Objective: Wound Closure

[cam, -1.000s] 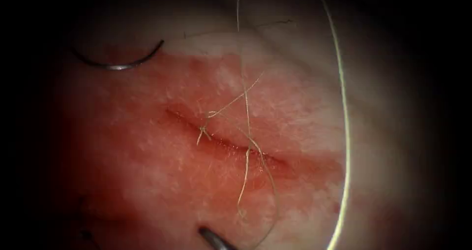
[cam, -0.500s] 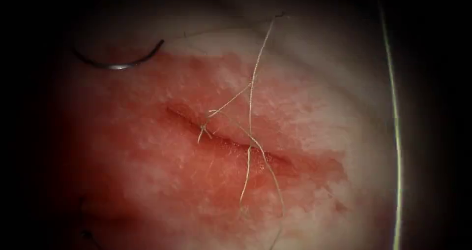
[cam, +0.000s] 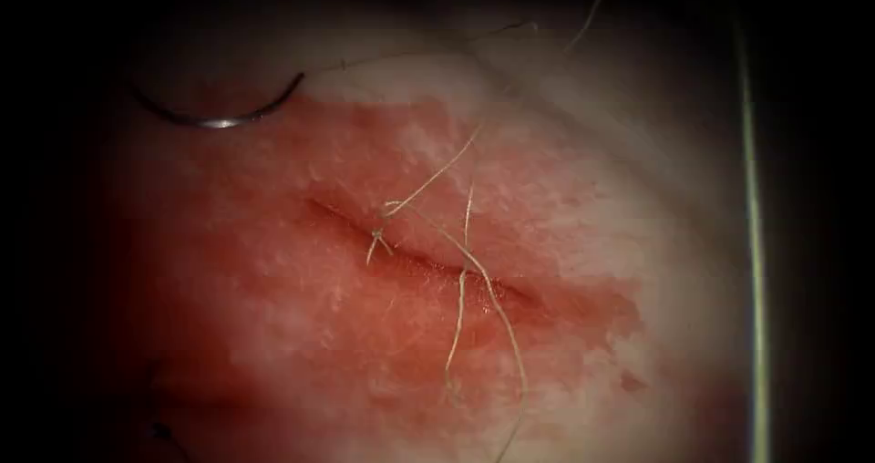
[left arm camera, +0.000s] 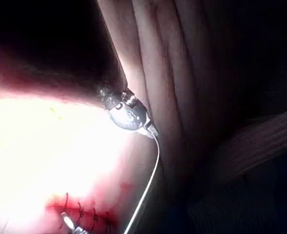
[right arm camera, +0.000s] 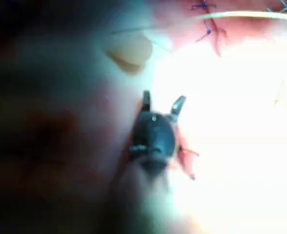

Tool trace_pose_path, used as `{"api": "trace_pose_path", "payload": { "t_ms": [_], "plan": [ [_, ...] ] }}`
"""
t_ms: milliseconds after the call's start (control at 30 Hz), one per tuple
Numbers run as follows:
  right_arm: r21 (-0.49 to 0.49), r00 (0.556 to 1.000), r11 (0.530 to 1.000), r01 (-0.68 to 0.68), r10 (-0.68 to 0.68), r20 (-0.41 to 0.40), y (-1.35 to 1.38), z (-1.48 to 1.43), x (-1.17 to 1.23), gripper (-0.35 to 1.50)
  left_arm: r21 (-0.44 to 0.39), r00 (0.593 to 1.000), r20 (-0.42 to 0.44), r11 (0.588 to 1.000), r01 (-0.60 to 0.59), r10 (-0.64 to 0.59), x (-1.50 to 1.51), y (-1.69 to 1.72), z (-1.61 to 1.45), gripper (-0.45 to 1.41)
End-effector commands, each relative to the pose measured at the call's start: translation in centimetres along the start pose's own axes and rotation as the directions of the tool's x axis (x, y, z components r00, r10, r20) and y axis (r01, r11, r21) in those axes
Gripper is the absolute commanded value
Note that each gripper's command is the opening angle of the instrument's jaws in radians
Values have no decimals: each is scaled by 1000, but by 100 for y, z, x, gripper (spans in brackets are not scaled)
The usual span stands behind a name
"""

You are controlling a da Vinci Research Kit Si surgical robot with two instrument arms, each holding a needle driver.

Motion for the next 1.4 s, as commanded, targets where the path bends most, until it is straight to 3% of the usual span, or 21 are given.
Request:
{"api": "trace_pose_path", "payload": {
  "t_ms": [33, 100, 200, 233, 333, 433, 533, 667, 800, 933, 967, 1067, 1167, 1333, 1400],
  "plan": [
    [-22, 1000, 1000, -5, 6, 24, 16, -12, -17, 131, 0, 1000, -20, 1000, 5, -5, 1, 12, 0, -35],
    [-55, 999, 998, -17, 19, 33, 32, -18, -20, 131, -6, 1000, -26, 1000, 3, -3, 4, 19, -5, -35],
    [-99, 995, 990, -101, 99, -27, 50, -14, -19, 131, -9, 1000, -30, 1000, 2, -2, 5, 23, -12, -35],
    [-128, 970, 963, -238, 229, -82, 67, -5, -14, 130, 14, 1000, -6, 1000, 8, -8, 3, 20, -20, -35],
    [-189, 918, 898, -397, 386, -96, 90, 12, -8, 121, 38, 1000, 18, 999, -17, 16, -4, 15, -33, -35],
    [-227, 868, 838, -497, 484, -112, 109, 42, -4, 116, 51, 999, 42, 998, -22, 19, -17, 13, -56, -35],
    [-251, 863, 826, -504, 492, -115, 116, 65, -3, 116, 53, 998, 52, 998, -28, 25, -28, 15, -69, -35],
    [-223, 911, 884, -412, 406, -73, 125, 85, 2, 118, 56, 997, 64, 997, -50, 47, -44, 37, -71, -35],
    [-179, 941, 925, -334, 316, -122, 145, 95, 15, 123, 74, 999, 38, 997, -36, 33, -58, 63, -69, -35],
    [-133, 940, 935, -329, 312, -135, 154, 112, 32, 106, 117, 1000, 11, 993, -23, 22, -63, 83, -64, -35],
    [-135, 942, 936, -324, 306, -136, 155, 121, 35, 93, 141, 1000, -16, 990, -9, 12, -60, 88, -65, -35],
    [-134, 948, 942, -307, 289, -136, 155, 131, 36, 88, 160, 999, -41, 987, 7, 0, -56, 93, -69, -35],
    [-128, 953, 947, -293, 278, -122, 156, 131, 28, 84, 159, 998, -56, 987, 14, -5, -50, 105, -85, -35],
    [-108, 959, 955, -277, 282, 31, 151, 136, 0, 84, 151, 998, -69, 988, 17, -7, -50, 103, -100, -35],
    [-107, 938, 939, -326, 335, 85, 146, 139, -18, 84, 151, 998, -69, 988, 17, -6, -50, 103, -100, -35]
  ]
}}
